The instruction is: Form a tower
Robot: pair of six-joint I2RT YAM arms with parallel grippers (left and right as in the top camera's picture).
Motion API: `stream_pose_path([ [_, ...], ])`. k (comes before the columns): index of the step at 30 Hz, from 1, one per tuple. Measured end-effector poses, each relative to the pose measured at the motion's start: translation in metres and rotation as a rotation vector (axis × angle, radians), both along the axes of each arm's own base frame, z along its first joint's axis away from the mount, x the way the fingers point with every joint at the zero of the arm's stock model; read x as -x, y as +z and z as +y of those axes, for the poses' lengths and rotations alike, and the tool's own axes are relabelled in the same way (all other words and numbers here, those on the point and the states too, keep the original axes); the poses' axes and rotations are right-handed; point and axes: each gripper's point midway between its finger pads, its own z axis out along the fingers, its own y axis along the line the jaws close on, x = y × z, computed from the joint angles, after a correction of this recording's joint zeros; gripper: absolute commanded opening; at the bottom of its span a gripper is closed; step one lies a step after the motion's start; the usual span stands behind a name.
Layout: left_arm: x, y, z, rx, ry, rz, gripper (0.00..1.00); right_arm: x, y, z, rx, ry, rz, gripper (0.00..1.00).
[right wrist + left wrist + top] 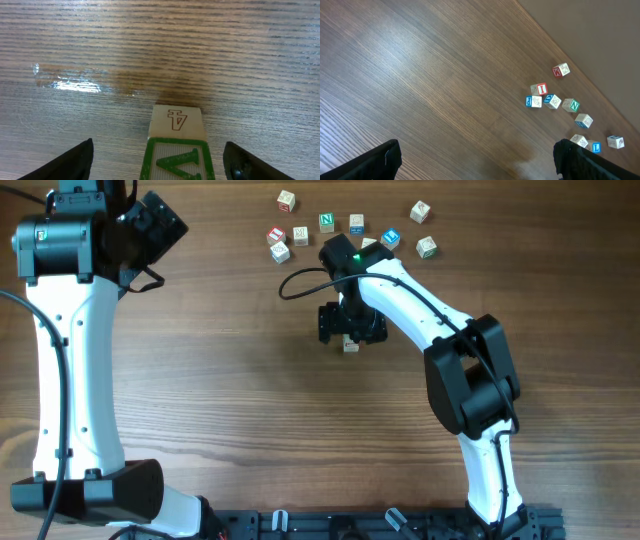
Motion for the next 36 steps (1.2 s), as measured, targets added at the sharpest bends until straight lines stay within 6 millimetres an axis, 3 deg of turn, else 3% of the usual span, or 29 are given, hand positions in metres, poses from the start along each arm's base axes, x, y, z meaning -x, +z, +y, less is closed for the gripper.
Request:
stream_pose_path([
  [7, 0.0000, 0.0000, 0.0000, 0.000, 0.000, 0.000, 1.00, 0.0017, 0.0000, -0.0010, 0.004, 0.000, 0.007, 0.59],
  [13, 0.0000, 0.0000, 0.0000, 0.000, 0.000, 0.000, 1.00, 0.0021, 0.0001, -0.0013, 0.006, 0.000, 0.009, 0.64],
  [19, -0.0001, 0.0000, -0.0001, 0.000, 0.000, 0.000, 1.00, 0.0067, -0.0091, -0.0041, 0.013, 0.000, 0.020, 0.63],
  [36, 0.0000, 0.0000, 0.0000, 0.000, 0.000, 0.000, 1.00, 0.0058, -0.0092, -0.0032, 0.012, 0.002, 0.014, 0.33],
])
